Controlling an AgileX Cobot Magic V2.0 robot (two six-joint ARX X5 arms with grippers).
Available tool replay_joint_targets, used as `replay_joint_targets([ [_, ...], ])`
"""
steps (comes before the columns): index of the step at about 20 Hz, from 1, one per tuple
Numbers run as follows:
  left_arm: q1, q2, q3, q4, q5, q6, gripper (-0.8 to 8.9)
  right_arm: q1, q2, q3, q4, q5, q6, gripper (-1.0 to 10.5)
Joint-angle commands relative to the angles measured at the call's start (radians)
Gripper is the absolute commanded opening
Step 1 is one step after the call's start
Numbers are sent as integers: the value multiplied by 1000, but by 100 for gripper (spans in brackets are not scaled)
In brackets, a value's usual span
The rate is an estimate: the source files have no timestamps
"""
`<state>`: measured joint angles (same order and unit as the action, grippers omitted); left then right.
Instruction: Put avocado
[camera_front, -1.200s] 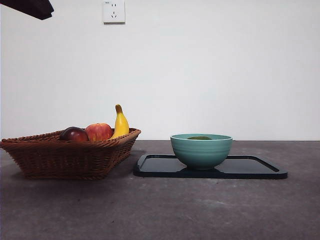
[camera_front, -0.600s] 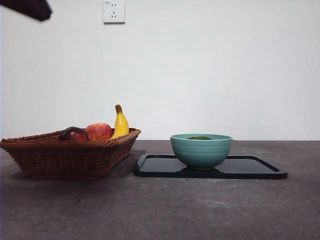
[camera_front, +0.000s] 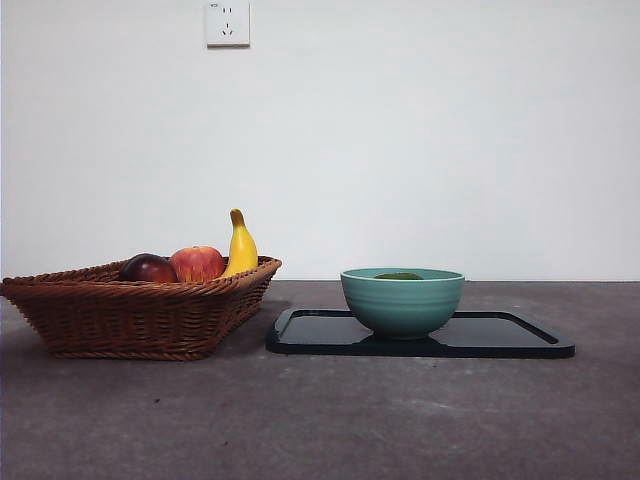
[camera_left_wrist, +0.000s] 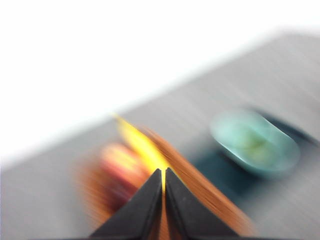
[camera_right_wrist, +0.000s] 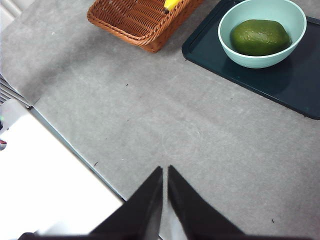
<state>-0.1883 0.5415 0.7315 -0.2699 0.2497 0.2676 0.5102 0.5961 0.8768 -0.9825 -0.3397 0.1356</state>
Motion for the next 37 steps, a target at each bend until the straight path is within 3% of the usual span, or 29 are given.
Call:
replay_joint_targets([
  [1,83,-104,-138,232,-45,-27,9,6,3,8,10,0,6,8],
  [6,176,-313,-436,336,-198,-80,10,6,3,8,10,0,6,8],
  [12,196,-457,-636,300,-203,-136,9,6,3,8,10,0,6,8],
  [27,195,-539,-721,81,-203,-192,9,6,3,8,10,0,6,8],
  [30,195,-539,-721,83,-203,-262,9,6,3,8,10,0,6,8],
  [37,195,-538,-720,83,-203,-261,9,6,3,8,10,0,6,8],
])
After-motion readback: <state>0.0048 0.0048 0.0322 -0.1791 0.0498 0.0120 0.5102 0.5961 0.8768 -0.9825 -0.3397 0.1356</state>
